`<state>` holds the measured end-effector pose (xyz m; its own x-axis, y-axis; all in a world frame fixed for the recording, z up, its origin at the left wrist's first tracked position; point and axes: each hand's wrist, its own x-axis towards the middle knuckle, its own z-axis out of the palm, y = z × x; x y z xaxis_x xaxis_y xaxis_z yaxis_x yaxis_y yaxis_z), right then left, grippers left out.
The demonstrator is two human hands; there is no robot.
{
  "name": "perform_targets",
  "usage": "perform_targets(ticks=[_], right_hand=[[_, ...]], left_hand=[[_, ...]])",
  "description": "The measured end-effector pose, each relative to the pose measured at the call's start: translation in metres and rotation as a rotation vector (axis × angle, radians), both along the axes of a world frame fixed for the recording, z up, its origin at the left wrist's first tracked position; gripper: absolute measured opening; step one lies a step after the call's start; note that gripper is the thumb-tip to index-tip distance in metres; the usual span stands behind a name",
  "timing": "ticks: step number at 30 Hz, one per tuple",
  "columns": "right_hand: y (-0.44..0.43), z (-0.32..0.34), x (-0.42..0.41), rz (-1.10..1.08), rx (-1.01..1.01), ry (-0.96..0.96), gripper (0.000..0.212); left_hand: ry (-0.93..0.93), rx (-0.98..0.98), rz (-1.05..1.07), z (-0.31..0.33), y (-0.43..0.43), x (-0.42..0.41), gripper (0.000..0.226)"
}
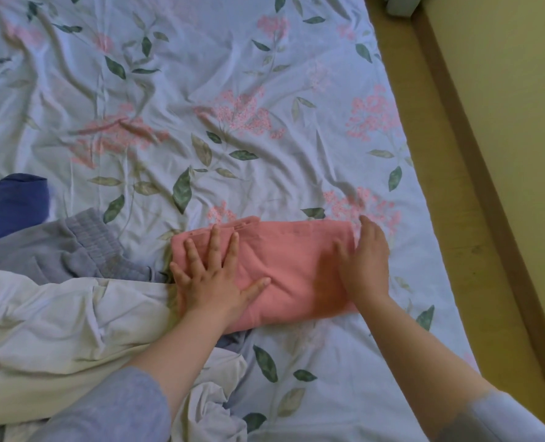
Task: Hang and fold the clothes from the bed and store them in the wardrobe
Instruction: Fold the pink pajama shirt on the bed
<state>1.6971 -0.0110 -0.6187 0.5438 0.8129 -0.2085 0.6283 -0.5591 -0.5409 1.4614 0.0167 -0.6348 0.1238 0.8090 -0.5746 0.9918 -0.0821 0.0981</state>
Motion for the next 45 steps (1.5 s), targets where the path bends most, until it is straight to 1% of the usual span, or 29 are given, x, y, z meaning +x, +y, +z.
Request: perform_targets(ticks=[1, 2, 4, 5, 6, 8, 9, 10, 11, 13, 14, 16, 18, 19, 23, 24, 27, 29, 31, 34, 37, 40, 42, 43, 45], right_hand=[[0.001, 0.003, -0.006, 0.143, 0.035, -0.069, 0.059], [0.006, 0.005, -0.011, 0.289, 0.041, -0.097, 0.059], [0.019, 0.008, -0.02, 0.523, -0.03, -0.102, 0.064], [0.027, 0.009, -0.024, 0.591, -0.08, -0.098, 0.067], [0.037, 0.009, -0.028, 0.627, -0.112, -0.086, 0.069], [0.056, 0.012, -0.038, 0.663, -0.131, -0.04, 0.074], [0.063, 0.012, -0.044, 0.686, -0.129, -0.012, 0.077], [0.069, 0.013, -0.05, 0.717, -0.13, 0.015, 0.079], [0.073, 0.013, -0.057, 0.753, -0.139, 0.034, 0.081], [0.079, 0.009, -0.067, 0.801, -0.198, 0.05, 0.085], [0.081, 0.007, -0.071, 0.808, -0.254, 0.053, 0.085], [0.084, 0.0, -0.076, 0.814, -0.366, 0.04, 0.084], [0.085, -0.006, -0.076, 0.834, -0.413, -0.01, 0.082], [0.086, -0.009, -0.075, 0.845, -0.416, -0.039, 0.082], [0.085, -0.013, -0.075, 0.869, -0.459, -0.12, 0.078], [0.084, -0.014, -0.074, 0.857, -0.477, -0.104, 0.077], [0.08, -0.012, -0.073, 0.761, -0.5, 0.035, 0.074], [0.076, -0.006, -0.075, 0.714, -0.444, 0.086, 0.064], [0.07, 0.002, -0.076, 0.676, -0.37, 0.132, 0.056], [0.057, 0.022, -0.075, 0.58, -0.254, 0.249, 0.053], [0.041, 0.051, -0.075, 0.48, -0.154, 0.314, 0.051], [0.023, 0.087, -0.078, 0.391, -0.064, 0.374, 0.048], [0.01, 0.117, -0.083, 0.307, 0.001, 0.431, 0.039], [0.004, 0.133, -0.087, 0.263, 0.048, 0.454, 0.031], [-0.009, 0.166, -0.098, 0.164, 0.169, 0.485, 0.024]], left_hand=[[0.004, -0.01, 0.0, 0.003, 0.0, 0.003, 0.1], [0.005, -0.007, -0.005, 0.008, 0.001, 0.005, 0.099], [-0.016, 0.081, -0.023, 0.019, -0.005, 0.002, 0.096], [-0.074, 0.18, 0.002, 0.025, -0.011, -0.002, 0.093], [-0.187, 0.305, 0.048, 0.032, -0.02, -0.008, 0.086], [-0.425, 0.563, 0.17, 0.041, -0.043, -0.018, 0.06], [-0.497, 0.631, 0.274, 0.044, -0.057, -0.023, 0.046], [-0.556, 0.617, 0.426, 0.048, -0.068, -0.025, 0.034], [-0.613, 0.54, 0.632, 0.05, -0.076, -0.026, 0.027], [-0.67, 0.304, 1.019, 0.046, -0.085, -0.028, 0.026], [-0.681, 0.197, 1.144, 0.041, -0.085, -0.03, 0.027], [-0.761, -0.009, 1.397, 0.032, -0.083, -0.031, 0.036], [-0.888, -0.174, 1.643, 0.03, -0.082, -0.027, 0.035], [-0.915, -0.242, 1.704, 0.029, -0.082, -0.024, 0.035], [-0.956, -0.563, 1.714, 0.027, -0.078, -0.021, 0.052], [-0.984, -0.602, 1.721, 0.027, -0.075, -0.021, 0.057], [-1.04, -0.652, 1.757, 0.029, -0.072, -0.023, 0.069], [-1.064, -0.663, 1.755, 0.03, -0.074, -0.024, 0.075], [-1.116, -0.644, 1.778, 0.031, -0.076, -0.026, 0.077], [-1.249, -0.611, 1.79, 0.042, -0.071, -0.03, 0.069], [-1.338, -0.543, 1.7, 0.064, -0.063, -0.037, 0.061], [-1.387, -0.436, 1.597, 0.097, -0.055, -0.045, 0.062], [-1.396, -0.371, 1.501, 0.125, -0.053, -0.051, 0.064], [-1.394, -0.339, 1.451, 0.141, -0.053, -0.055, 0.064], [-1.4, -0.282, 1.349, 0.173, -0.055, -0.064, 0.065]])
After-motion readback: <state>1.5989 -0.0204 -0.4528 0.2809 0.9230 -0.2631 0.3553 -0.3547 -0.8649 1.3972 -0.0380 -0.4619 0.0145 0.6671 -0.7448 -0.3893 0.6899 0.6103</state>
